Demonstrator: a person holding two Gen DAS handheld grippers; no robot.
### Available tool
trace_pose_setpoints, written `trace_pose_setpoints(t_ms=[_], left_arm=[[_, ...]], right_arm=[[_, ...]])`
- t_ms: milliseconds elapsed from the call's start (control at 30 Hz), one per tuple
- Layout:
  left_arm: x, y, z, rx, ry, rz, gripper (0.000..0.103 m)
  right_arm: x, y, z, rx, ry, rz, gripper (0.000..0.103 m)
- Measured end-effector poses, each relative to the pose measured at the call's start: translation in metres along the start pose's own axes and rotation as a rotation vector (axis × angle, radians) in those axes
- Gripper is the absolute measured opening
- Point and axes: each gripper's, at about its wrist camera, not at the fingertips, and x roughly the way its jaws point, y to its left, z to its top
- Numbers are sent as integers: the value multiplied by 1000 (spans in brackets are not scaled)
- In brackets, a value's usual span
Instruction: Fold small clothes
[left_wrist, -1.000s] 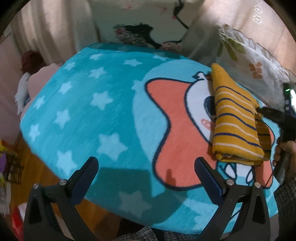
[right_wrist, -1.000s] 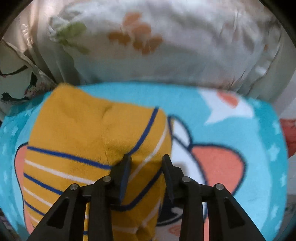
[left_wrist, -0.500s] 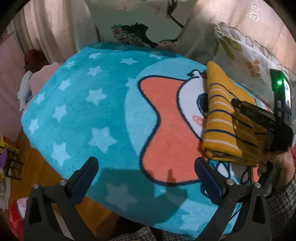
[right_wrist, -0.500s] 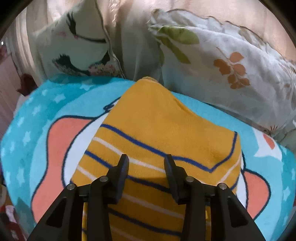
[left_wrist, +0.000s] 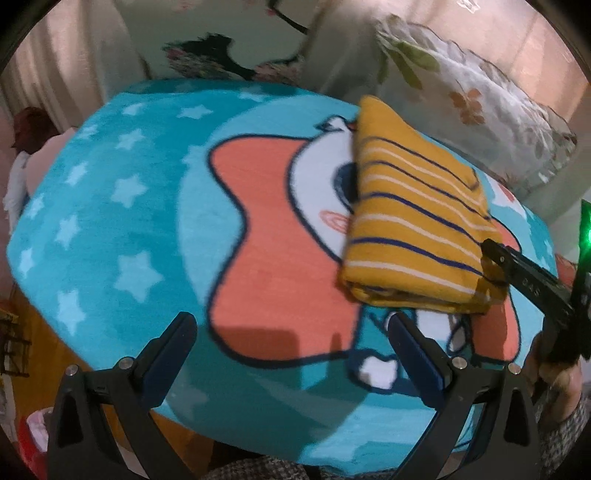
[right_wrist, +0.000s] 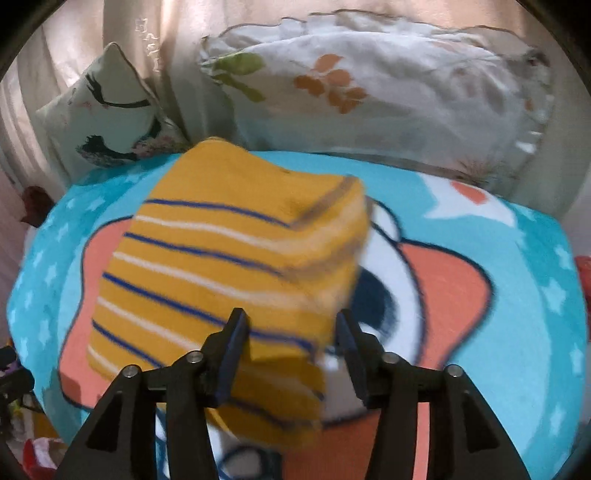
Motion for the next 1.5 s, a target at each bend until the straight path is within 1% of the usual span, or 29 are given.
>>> trace_pose_setpoints(t_ms=[133, 267, 367, 433, 533, 667, 867, 1000, 1233, 1500], left_arm=[[5, -24, -2, 52, 10, -34, 103], [7, -46, -5, 97, 9, -67, 103], [7, -59, -6, 116, 3, -82, 103], [6, -68, -7, 135, -8, -81, 103], [2, -80, -11, 166, -39, -60, 103], [-1, -89, -14, 189, -59, -48, 103], [0, -94, -19, 198, -51, -48, 103], [-4, -93, -21, 200, -63, -50, 103], [-6, -86, -24, 183, -65, -69, 103], [-4, -81, -25, 157, -44, -89, 103]], right_arm=[[-13, -20, -20, 60, 25, -7, 56], [-24, -29, -37, 71, 35, -23, 61], [-31, -31, -45, 71, 42, -40, 61], [-34, -31, -49, 59, 47, -54, 61], [-39, -33, -55, 51, 48, -76, 62], [-43, -41, -63, 73, 53, -86, 63], [-49, -40, -69, 73, 53, -97, 64], [-51, -33, -70, 51, 49, -99, 65], [-55, -15, -69, -14, 31, -112, 67], [-55, -10, -69, -22, 28, -114, 69]])
